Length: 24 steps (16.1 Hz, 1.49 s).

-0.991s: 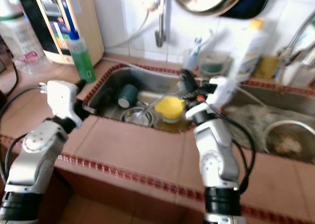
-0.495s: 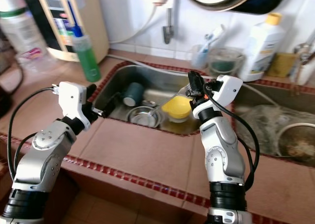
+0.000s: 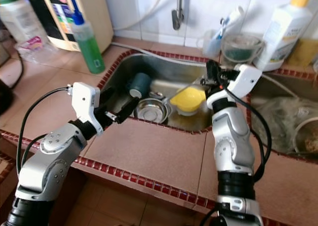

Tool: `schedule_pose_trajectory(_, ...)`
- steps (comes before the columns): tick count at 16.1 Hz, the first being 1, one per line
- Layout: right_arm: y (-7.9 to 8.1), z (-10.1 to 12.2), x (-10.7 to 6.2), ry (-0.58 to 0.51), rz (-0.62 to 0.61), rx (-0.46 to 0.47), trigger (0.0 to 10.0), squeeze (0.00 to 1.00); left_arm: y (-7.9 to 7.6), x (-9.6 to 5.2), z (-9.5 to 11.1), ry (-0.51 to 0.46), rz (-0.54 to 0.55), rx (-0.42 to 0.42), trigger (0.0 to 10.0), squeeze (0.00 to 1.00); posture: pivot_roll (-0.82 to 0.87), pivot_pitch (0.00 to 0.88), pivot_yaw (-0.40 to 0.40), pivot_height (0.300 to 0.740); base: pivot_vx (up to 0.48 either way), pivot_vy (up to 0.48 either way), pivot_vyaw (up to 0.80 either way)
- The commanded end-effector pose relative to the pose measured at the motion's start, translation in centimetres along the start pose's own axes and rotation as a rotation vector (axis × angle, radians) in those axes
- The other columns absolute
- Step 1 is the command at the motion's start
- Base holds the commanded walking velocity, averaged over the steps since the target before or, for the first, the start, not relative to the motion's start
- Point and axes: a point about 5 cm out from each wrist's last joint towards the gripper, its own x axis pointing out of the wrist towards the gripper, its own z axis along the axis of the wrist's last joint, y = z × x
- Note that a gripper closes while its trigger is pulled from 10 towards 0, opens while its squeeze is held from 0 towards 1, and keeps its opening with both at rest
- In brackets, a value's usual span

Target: Kitchen organization

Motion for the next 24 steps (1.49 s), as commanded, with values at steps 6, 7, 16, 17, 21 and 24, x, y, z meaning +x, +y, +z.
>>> schedule_pose_trajectory(6,-1.0,-1.1,0.3,0.014,-0.111,0.044,10.0,0.00,-1.7,-1.6,-0.1,0.069,-0.086,-0.019,10.0,0.00,-0.10,0.247,0.128,0.740,0.000,0.000,0.00)
schedule_pose_trajectory(7,-1.2,-1.3,0.2,0.018,-0.120,0.053,10.0,0.00,-1.8,-1.7,0.0,0.070,-0.089,-0.021,10.0,0.00,-0.09,0.245,0.130,0.740,0.000,0.000,0.00)
schedule_pose_trajectory(16,-1.6,-3.5,0.9,0.121,-0.145,0.163,10.0,1.00,-1.7,-1.9,0.6,0.079,-0.099,-0.027,10.0,0.00,-0.08,0.227,0.134,0.740,0.000,0.000,0.00)
schedule_pose_trajectory(17,-1.6,-3.5,0.8,0.112,-0.135,0.179,10.0,1.00,-1.4,-1.8,0.8,0.072,-0.088,-0.019,10.0,0.00,-0.08,0.220,0.133,0.740,0.000,0.000,0.00)
schedule_pose_trajectory(21,-1.5,-3.3,0.8,0.100,-0.105,0.194,10.0,1.00,-1.1,-1.6,1.0,0.062,-0.078,-0.011,10.0,0.00,-0.08,0.215,0.133,0.740,0.000,0.000,0.00)
schedule_pose_trajectory(24,-1.8,-3.2,0.7,0.093,-0.101,0.191,10.0,1.00,-1.0,-1.5,1.0,0.056,-0.072,-0.013,10.0,0.00,-0.08,0.205,0.128,0.740,0.000,0.000,0.00)
